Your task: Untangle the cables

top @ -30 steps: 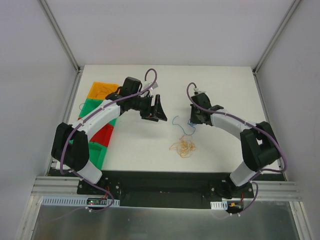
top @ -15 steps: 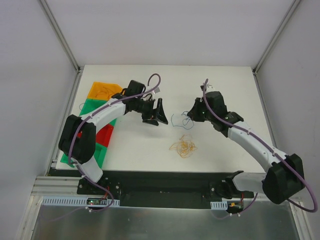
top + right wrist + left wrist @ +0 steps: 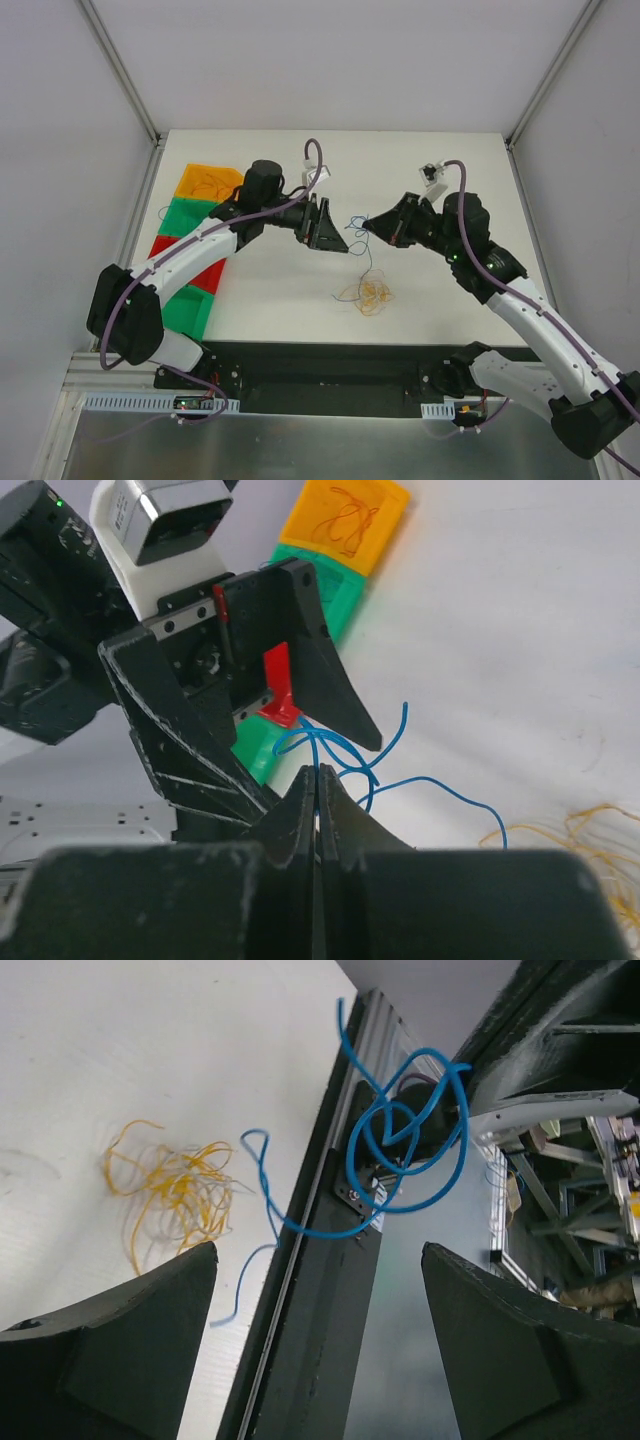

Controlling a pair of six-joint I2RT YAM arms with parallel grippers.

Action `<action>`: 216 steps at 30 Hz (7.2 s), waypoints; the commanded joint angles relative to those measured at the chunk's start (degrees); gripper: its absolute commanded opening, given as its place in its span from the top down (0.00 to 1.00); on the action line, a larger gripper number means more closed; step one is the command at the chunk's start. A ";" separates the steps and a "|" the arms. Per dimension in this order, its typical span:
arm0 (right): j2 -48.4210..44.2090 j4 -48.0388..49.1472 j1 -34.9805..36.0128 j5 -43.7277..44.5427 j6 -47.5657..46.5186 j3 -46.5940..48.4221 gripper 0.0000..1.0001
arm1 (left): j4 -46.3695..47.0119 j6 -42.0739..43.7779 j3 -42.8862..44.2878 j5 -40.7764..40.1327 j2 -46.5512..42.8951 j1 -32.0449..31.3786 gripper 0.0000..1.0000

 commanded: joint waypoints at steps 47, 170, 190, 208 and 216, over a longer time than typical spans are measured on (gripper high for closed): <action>12.81 19.64 -3.82 5.73 9.45 -6.65 0.37 | -3.70 0.75 2.01 1.73 8.56 6.70 1.00; -15.04 4.89 -1.97 19.96 -19.19 -33.63 0.45 | -55.21 -31.23 32.69 -63.85 6.70 42.46 1.00; -12.75 5.94 -1.97 19.70 -19.11 -33.54 0.45 | -50.82 -27.68 20.64 -74.37 5.31 40.64 1.00; -11.87 6.38 -2.06 19.09 -19.11 -33.63 0.45 | -18.38 34.13 6.76 -67.25 -15.09 29.12 1.00; -11.35 6.73 -2.14 18.47 -19.02 -33.63 0.45 | -11.19 49.60 1.67 -81.25 -14.38 27.53 1.00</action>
